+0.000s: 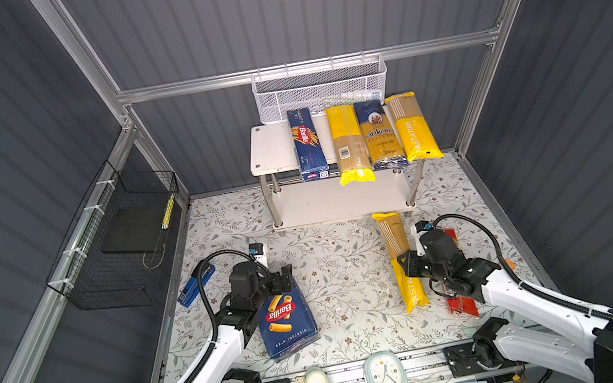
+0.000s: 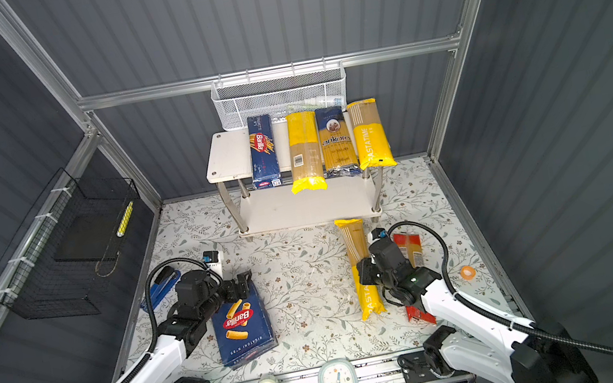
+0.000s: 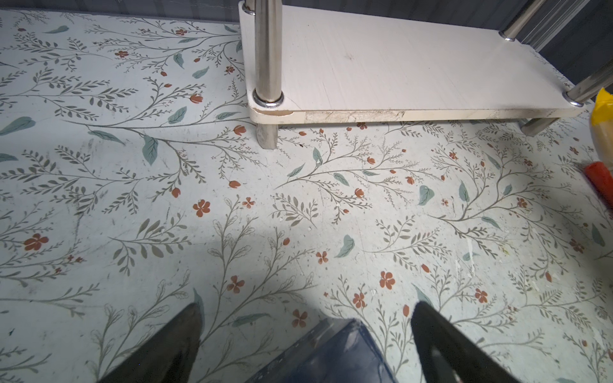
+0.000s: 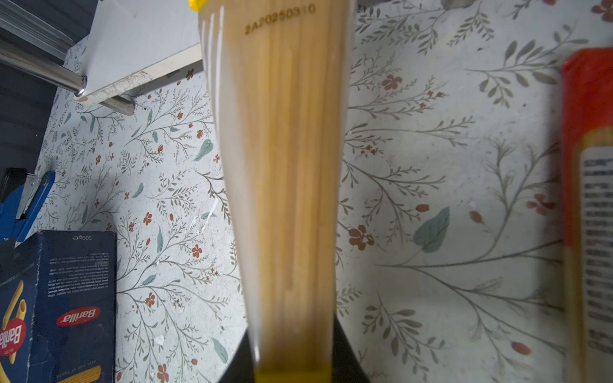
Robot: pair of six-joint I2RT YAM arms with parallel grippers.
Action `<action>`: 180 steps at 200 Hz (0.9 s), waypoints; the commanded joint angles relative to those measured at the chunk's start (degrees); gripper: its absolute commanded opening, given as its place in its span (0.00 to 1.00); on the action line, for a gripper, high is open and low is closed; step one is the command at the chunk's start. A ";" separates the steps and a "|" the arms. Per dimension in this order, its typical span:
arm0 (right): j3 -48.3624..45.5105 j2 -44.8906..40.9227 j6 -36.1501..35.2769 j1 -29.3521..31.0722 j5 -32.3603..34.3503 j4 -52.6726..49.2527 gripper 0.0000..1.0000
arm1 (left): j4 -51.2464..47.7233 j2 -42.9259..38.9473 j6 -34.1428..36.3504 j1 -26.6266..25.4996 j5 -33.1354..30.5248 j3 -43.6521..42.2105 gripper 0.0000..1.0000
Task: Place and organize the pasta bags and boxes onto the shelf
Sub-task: 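Lift the yellow spaghetti bag upright with the right gripper, then carry the upright yellow bag toward the shelf's lower level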
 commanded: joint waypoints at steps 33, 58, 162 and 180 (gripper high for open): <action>6.31 0.23 -3.12 -2.77 -0.59 7.64 0.06 | -0.49 -1.75 -0.95 -0.28 -1.28 -0.02 1.00; 9.33 3.53 -3.45 -4.77 -1.63 7.76 0.06 | -0.73 -1.38 -1.41 -0.33 -2.38 0.25 1.00; 20.91 17.11 -8.67 -9.92 -4.61 9.41 0.06 | -2.69 5.23 -2.87 -0.29 -6.12 4.04 0.99; 22.57 19.41 -7.93 -10.89 -5.24 9.72 0.06 | -2.43 6.71 -3.56 -0.25 -6.94 5.16 1.00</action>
